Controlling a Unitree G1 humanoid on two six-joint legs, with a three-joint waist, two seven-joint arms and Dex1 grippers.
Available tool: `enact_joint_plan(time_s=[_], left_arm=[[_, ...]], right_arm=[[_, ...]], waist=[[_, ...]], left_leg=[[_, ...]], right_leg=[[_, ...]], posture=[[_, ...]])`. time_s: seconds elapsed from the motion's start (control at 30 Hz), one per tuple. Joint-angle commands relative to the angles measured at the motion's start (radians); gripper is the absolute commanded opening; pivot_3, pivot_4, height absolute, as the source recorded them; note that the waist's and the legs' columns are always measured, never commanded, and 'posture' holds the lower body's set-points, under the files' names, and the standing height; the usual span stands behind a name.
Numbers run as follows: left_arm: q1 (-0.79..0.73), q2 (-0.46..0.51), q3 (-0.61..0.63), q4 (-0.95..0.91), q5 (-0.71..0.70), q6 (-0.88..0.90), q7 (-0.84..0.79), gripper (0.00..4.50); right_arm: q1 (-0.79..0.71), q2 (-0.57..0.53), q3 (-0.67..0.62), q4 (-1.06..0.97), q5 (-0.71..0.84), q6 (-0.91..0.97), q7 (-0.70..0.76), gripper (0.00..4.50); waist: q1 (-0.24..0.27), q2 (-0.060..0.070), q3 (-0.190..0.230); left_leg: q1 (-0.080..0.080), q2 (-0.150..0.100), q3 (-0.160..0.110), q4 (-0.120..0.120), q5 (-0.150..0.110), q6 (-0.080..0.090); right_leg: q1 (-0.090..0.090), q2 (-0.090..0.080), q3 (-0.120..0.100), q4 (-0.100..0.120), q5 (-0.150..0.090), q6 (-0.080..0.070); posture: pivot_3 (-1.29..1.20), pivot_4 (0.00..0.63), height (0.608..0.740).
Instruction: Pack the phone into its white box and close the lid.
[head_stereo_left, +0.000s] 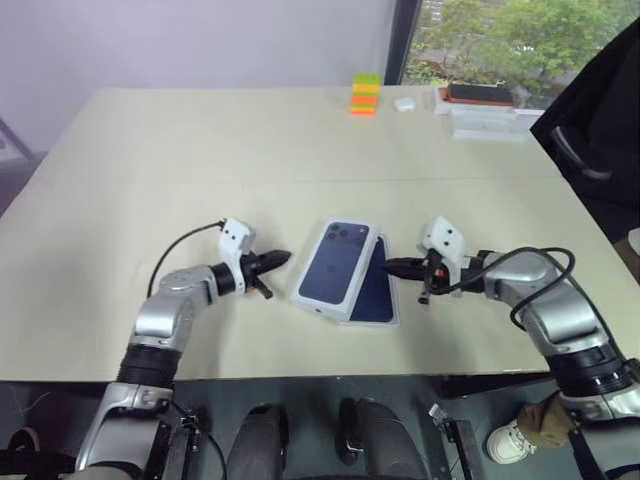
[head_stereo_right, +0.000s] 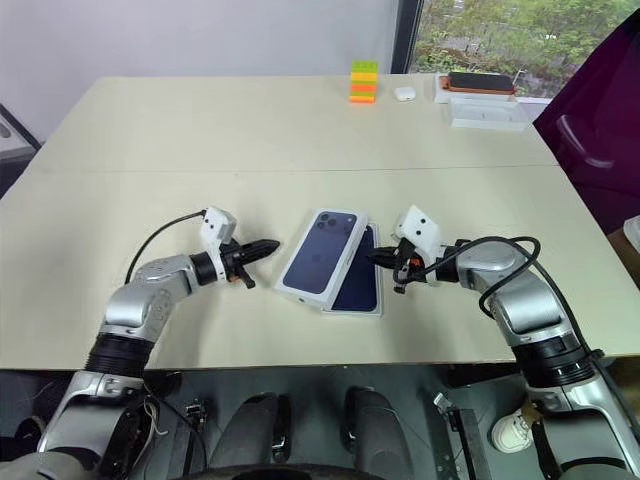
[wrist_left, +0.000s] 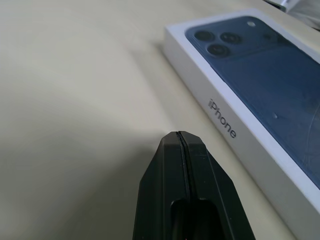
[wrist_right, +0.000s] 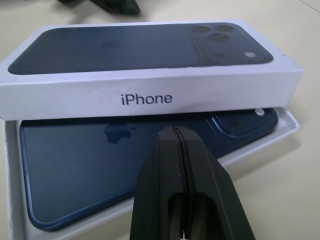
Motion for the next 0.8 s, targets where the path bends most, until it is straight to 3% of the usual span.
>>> enact_joint_plan(time_s=[0.03, 0.43, 0.8], left_arm=[[-0.027, -0.009, -0.030, -0.002, 0.019, -0.013, -0.033, 0.00], [-0.004, -0.081, -0.090, -0.129, -0.026, 0.126, -0.068, 0.00], [0.012, -0.101, -0.092, -0.250, -0.047, 0.189, -0.045, 0.00]], right_arm=[[-0.023, 0.014, -0.009, -0.057, -0.009, 0.005, -0.018, 0.01], [-0.042, -0.012, 0.001, -0.060, -0.052, 0.014, 0.001, 0.01], [0.034, -0.107, -0.031, -0.076, -0.058, -0.013, 0.072, 0.01]], waist=[[0.000, 0.000, 0.000], [0.000, 0.000, 0.000], [-0.001, 0.000, 0.000]], left_leg=[[0.000, 0.000, 0.000, 0.000, 0.000, 0.000], [0.001, 0.000, 0.000, 0.000, 0.000, 0.000], [0.002, 0.000, -0.001, 0.000, 0.000, 0.000]], right_leg=[[0.000, 0.000, 0.000, 0.000, 0.000, 0.000], [0.001, 0.000, 0.000, 0.000, 0.000, 0.000], [0.002, 0.000, 0.000, 0.000, 0.000, 0.000]], posture=[[0.00, 0.150, 0.740], [0.00, 0.150, 0.740], [0.00, 0.150, 0.740]])
